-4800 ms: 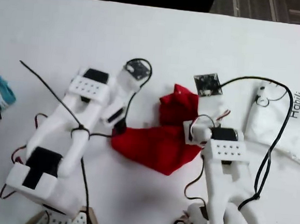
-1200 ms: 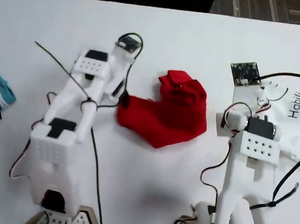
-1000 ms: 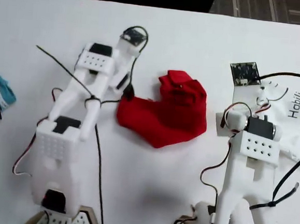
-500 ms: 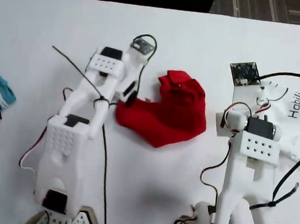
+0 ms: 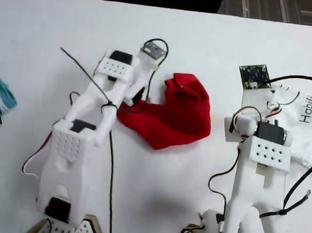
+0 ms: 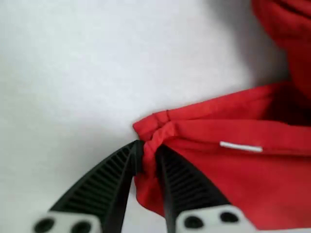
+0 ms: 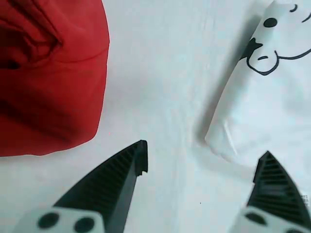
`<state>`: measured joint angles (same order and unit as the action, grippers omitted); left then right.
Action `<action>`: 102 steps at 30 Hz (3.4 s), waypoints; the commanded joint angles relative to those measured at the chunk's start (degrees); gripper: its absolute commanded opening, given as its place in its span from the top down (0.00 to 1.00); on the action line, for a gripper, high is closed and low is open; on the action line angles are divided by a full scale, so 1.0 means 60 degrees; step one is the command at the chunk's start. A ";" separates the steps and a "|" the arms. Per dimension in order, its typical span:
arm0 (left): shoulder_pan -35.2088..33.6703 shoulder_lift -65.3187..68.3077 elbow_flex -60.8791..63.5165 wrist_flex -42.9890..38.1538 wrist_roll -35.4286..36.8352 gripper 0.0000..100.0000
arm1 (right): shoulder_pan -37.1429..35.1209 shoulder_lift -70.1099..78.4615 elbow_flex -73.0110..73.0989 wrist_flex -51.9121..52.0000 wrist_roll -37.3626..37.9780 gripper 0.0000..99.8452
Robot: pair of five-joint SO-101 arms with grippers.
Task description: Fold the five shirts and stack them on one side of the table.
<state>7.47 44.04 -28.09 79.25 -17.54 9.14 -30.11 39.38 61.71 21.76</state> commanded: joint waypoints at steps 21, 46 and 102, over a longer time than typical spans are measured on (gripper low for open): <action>-0.1919 -0.7385 0.1648 0.3853 -0.0542 0.97 | -0.2337 0.4330 -0.5304 0.0330 -0.0952 0.65; -0.5714 -1.1297 0.8769 0.0908 -0.2462 0.97 | -0.4183 1.2066 -1.2615 0.6088 0.0425 0.65; -0.5714 -0.7282 0.6806 -0.0513 -0.1817 0.97 | -0.4037 0.4549 0.1055 -0.1004 -0.0952 0.76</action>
<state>-26.02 0.62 15.16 76.88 -28.88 -15.56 -5.23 46.07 56.26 16.31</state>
